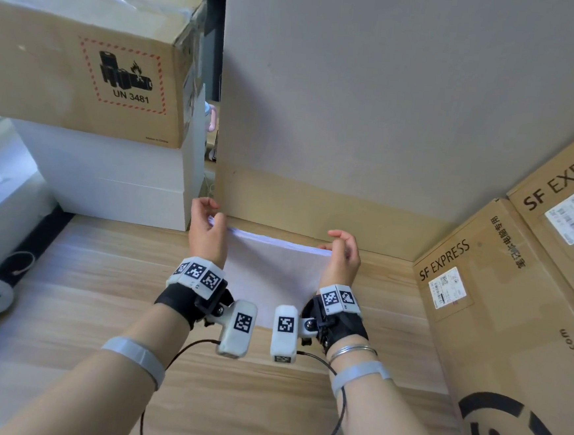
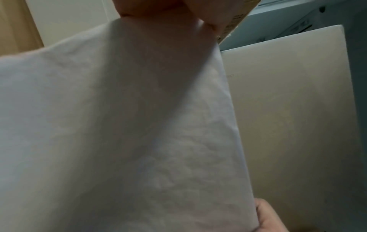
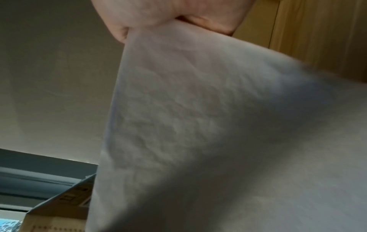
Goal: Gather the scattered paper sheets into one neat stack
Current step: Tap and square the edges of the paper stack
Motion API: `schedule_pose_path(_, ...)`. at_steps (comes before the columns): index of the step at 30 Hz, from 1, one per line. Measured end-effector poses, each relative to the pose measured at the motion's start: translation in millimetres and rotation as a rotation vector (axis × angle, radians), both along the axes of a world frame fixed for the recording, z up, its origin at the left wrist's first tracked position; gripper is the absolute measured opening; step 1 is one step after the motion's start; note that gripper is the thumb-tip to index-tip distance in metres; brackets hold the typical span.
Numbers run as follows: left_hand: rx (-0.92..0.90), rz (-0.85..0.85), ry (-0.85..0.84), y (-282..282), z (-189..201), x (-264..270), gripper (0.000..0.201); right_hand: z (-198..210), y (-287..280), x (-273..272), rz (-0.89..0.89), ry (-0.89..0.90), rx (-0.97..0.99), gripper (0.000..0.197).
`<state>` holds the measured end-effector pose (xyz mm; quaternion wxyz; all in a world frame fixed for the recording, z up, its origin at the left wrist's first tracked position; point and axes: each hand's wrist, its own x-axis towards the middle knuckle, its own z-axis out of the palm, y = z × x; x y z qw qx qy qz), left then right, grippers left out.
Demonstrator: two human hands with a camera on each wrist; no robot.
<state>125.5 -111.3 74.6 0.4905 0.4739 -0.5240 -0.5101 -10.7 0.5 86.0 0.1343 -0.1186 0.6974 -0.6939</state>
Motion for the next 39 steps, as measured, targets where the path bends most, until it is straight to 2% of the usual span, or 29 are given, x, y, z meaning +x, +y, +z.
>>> schedule_pose_path(3,-0.028,-0.050,-0.038,5,-3,-3,0.030,-6,-3,3,-0.026,-0.036,-0.023,0.030)
schedule_pose_path(6,-0.010,-0.047,0.007,5,-3,-6,0.036,-5,-4,2,-0.049,-0.065,-0.052,0.027)
schedule_pose_path(8,-0.005,-0.020,0.044,1,0,-8,0.035,-3,-2,-1,0.003,-0.045,-0.060,0.025)
schedule_pose_path(10,-0.005,0.014,0.040,-3,6,-9,0.035,-3,2,-4,0.135,-0.035,-0.105,0.026)
schedule_pose_path(13,0.000,0.060,0.008,-10,13,-11,0.034,-15,7,-11,0.318,-0.120,-0.176,0.061)
schedule_pose_path(15,0.000,0.074,0.009,-13,15,-12,0.033,-21,12,-7,0.371,-0.115,-0.084,0.067)
schedule_pose_path(18,-0.007,0.086,0.011,-14,16,-15,0.028,-24,20,0,0.386,-0.120,0.067,0.055)
schedule_pose_path(21,-0.015,0.071,0.021,-13,16,-15,0.032,-30,23,-2,0.394,-0.095,0.240,0.020)
schedule_pose_path(22,-0.025,0.065,0.041,-11,17,-14,0.033,-30,24,-3,0.398,-0.085,0.275,0.015)
schedule_pose_path(24,-0.079,0.025,0.092,-8,19,-11,0.028,-33,22,-7,0.367,-0.096,0.292,0.020)
schedule_pose_path(26,-0.130,-0.089,0.158,-4,19,-6,0.011,-34,22,-10,0.322,-0.119,0.281,0.021)
schedule_pose_path(27,-0.142,-0.154,0.178,-2,17,-4,0.015,-34,22,-11,0.307,-0.124,0.279,0.020)
schedule_pose_path(31,-0.165,-0.365,0.126,2,-2,10,0.100,-30,25,-16,0.295,-0.139,0.261,0.018)
schedule_pose_path(32,-0.156,-0.408,0.073,4,-10,14,0.116,-29,26,-17,0.294,-0.138,0.253,0.018)
schedule_pose_path(33,-0.123,-0.441,0.020,5,-19,18,0.120,-28,26,-18,0.296,-0.133,0.243,0.018)
schedule_pose_path(35,0.015,-0.472,-0.071,6,-32,24,0.101,-29,26,-20,0.308,-0.120,0.232,0.018)
schedule_pose_path(38,0.277,-0.461,-0.151,9,-48,26,0.041,-34,28,-19,0.329,-0.131,0.240,0.018)
schedule_pose_path(39,0.337,-0.479,-0.165,9,-53,26,0.034,-37,29,-18,0.335,-0.152,0.242,0.018)
